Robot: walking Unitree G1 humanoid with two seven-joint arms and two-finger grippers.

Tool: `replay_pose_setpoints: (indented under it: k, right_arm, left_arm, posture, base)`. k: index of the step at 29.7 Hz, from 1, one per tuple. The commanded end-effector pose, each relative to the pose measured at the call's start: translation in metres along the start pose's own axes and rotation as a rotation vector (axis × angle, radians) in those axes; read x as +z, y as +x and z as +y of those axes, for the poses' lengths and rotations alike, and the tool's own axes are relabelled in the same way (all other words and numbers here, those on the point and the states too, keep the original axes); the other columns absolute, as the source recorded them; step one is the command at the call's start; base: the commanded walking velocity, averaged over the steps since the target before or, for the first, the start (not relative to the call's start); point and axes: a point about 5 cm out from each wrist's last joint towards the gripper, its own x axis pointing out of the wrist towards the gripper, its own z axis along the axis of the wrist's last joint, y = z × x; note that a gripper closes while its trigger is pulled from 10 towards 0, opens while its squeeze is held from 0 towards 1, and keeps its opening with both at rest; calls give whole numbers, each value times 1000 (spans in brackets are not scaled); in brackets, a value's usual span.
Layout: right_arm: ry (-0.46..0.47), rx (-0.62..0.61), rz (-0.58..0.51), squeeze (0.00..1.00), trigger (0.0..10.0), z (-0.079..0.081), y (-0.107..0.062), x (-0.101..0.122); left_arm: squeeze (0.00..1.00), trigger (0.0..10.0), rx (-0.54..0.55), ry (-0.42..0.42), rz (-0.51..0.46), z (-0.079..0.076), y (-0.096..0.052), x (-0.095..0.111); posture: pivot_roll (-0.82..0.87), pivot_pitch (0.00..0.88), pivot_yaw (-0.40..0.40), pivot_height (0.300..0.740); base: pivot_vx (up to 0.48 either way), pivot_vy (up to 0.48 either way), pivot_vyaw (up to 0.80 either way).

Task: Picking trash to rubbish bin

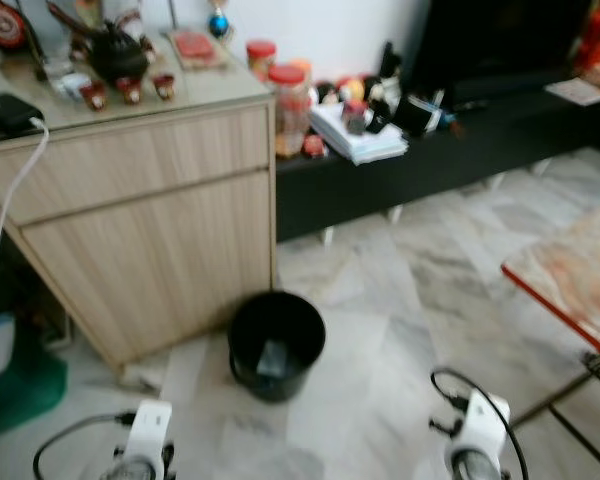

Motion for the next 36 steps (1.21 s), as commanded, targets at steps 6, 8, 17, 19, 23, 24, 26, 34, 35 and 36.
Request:
replay_pose_setpoints:
  k: [6, 8, 17, 19, 23, 24, 26, 34, 35, 36]
  right_arm:
    - [10, 3, -17, 0, 10000, 5, 2, 8]
    - [3, 5, -19, 0, 10000, 5, 3, 9]
    - [-11, 14, -31, 0, 10000, 7, 3, 13]
    - [23, 9, -34, 0, 10000, 7, 4, 15]
    - [30, 11, -40, 0, 10000, 7, 5, 17]
    - [33, 13, -45, 0, 10000, 8, 5, 19]
    - [37, 15, -53, 0, 10000, 9, 5, 21]
    - [61, 19, -56, 0, 10000, 10, 7, 25]
    - [38, 21, -66, 0, 10000, 10, 7, 27]
    - [36, 23, -68, 0, 10000, 10, 7, 28]
  left_arm:
    - [0, 10000, 11, 5, -1, 5, 1, 1]
    - [0, 10000, 12, 4, 0, 4, 1, 1]
    - [0, 10000, 11, 3, 1, 4, 1, 1]
    - [0, 10000, 12, 3, 1, 4, 0, 1]
    - [0, 10000, 13, 3, 1, 4, 1, 1]
    - [0, 10000, 13, 3, 1, 4, 1, 1]
    - [0, 10000, 12, 4, 1, 4, 1, 1]
    - [0, 10000, 10, 9, 0, 4, 0, 1]
    - [0, 10000, 9, 10, 0, 4, 0, 1]
    - [0, 10000, 9, 10, 0, 4, 0, 1]
  posture:
    - [-98, 50, -83, 740]
    - [-97, 50, -84, 740]
    - [-97, 50, -85, 740]
    - [-97, 50, -85, 740]
    - [-96, 51, -85, 740]
    - [-96, 51, -85, 740]
    - [-98, 48, -81, 740]
    - [-98, 39, -79, 740]
    - [-98, 39, -79, 740]
    - [-98, 39, -79, 740]
  base:
    - [319, 0, 0]
    - [319, 0, 0]
    - [318, 0, 378]
    - [319, 0, 0]
    - [317, 0, 0]
    - [319, 0, 0]
    - [315, 0, 0]
    - [319, 0, -200]
    - [446, 0, 0]
    - [319, 0, 0]
